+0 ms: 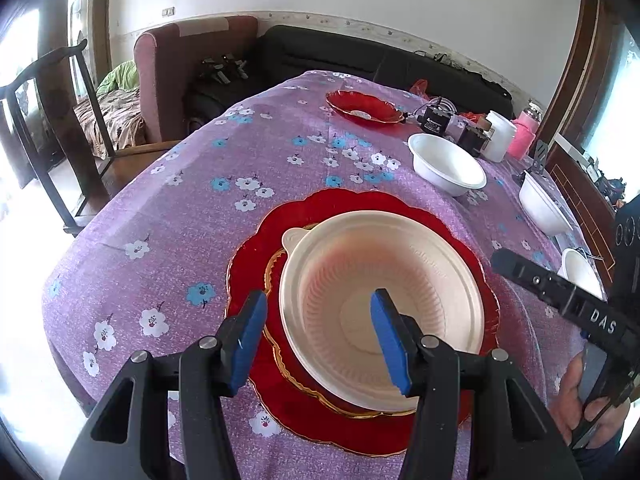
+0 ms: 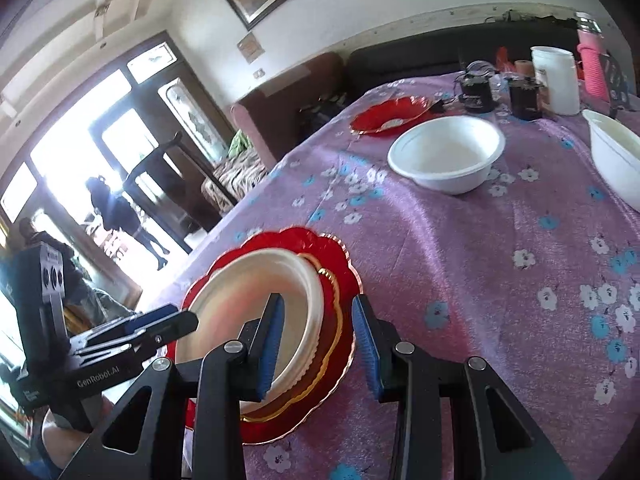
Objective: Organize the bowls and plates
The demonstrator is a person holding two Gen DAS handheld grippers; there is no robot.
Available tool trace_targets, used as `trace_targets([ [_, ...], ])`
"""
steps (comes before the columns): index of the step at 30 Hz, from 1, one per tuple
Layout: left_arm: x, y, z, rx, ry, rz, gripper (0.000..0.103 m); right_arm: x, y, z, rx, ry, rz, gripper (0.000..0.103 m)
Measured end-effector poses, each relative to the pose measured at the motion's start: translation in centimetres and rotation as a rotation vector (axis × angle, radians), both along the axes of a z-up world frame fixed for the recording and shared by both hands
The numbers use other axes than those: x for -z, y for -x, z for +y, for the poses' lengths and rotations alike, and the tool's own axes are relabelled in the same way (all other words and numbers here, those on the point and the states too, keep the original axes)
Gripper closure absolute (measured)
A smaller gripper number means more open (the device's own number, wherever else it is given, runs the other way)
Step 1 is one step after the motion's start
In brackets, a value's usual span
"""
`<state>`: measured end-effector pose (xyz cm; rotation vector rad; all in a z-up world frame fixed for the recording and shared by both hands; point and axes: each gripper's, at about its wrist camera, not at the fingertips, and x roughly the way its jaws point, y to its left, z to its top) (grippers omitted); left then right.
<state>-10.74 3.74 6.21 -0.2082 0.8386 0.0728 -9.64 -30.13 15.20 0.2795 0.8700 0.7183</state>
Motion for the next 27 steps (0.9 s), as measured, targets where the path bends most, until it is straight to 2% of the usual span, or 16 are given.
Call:
trace_targets([
  [3,-0.1,0.1,-0.1,0.004,-0.002,0.001,0.047,0.0,-0.3,-0.5,0.022,-0.003,0.011,0.064],
  [5,-0.1,0.2,-0.2,0.006,-0.007,-0.003,0.042,0.1,-0.7,-0.9,0.044,-0.003,0.022,0.064],
  [13,-0.3,0.3,-0.7,0.021,-0.016,-0.008,0.041,0.9,-1.7,-2.4,0.125,0.012,0.063,0.063],
  [17,-0.5,0.4,-0.9,0.025,-0.021,-0.018,0.038,0.8,-1.8,-3.0,0.156,0.014,0.058,0.050],
  [27,-0.7,0.7,-0.8,0.024,-0.024,-0.036,0.037,0.6,-1.8,-3.4,0.249,0.110,0.013,0.045],
])
